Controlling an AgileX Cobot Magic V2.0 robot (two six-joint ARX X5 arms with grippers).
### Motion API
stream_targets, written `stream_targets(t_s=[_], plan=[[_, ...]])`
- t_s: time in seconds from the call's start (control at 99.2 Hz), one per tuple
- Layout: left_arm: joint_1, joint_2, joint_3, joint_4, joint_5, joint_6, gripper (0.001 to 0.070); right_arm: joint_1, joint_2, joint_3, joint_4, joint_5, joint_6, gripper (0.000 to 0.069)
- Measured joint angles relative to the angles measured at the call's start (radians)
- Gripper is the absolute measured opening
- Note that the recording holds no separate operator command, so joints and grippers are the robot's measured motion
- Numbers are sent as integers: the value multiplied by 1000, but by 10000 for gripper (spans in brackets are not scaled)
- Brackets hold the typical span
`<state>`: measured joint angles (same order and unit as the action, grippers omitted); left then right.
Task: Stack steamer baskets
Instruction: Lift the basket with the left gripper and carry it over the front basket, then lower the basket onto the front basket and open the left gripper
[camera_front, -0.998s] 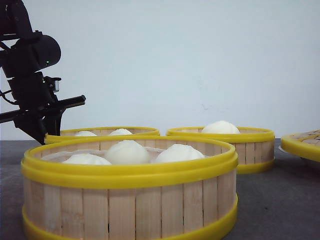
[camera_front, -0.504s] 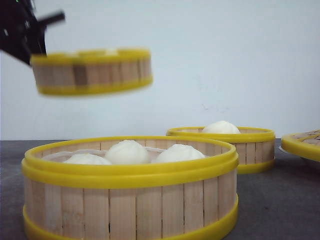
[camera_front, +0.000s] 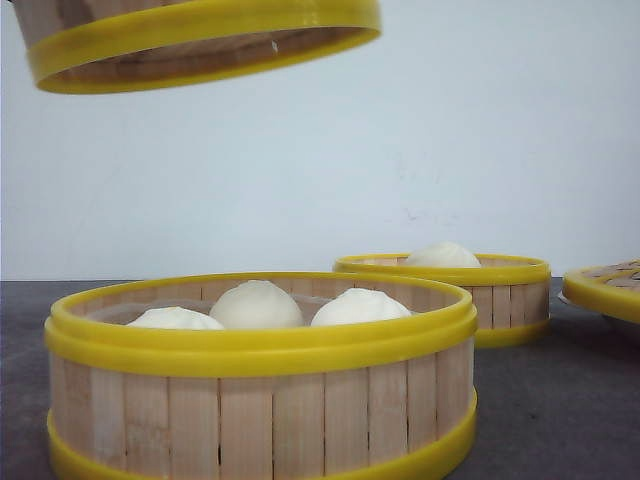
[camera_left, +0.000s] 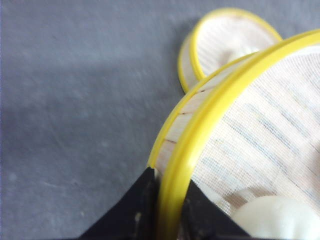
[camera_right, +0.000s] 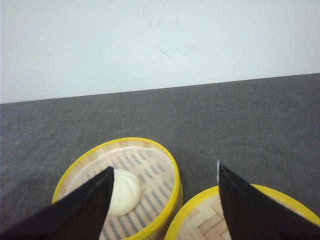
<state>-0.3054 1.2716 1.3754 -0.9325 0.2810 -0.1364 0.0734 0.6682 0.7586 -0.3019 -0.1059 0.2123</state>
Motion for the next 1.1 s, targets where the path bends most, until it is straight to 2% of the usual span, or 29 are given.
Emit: stream_targets(t_s=[0.242,0.555,0.928,1.099], plan=[[-89,4,-130,39,-72,6,31,11,0,0,-1,0,0,408],[-131,9,-252,135,-74,-14,31,24,29,0,-4,0,0,408],[-161,105,-259,159,-77,-24,31,25,70,0,-5,0,0,408],[-168,148,-259,170,-98,-24,31,25,71,0,-5,0,0,408]])
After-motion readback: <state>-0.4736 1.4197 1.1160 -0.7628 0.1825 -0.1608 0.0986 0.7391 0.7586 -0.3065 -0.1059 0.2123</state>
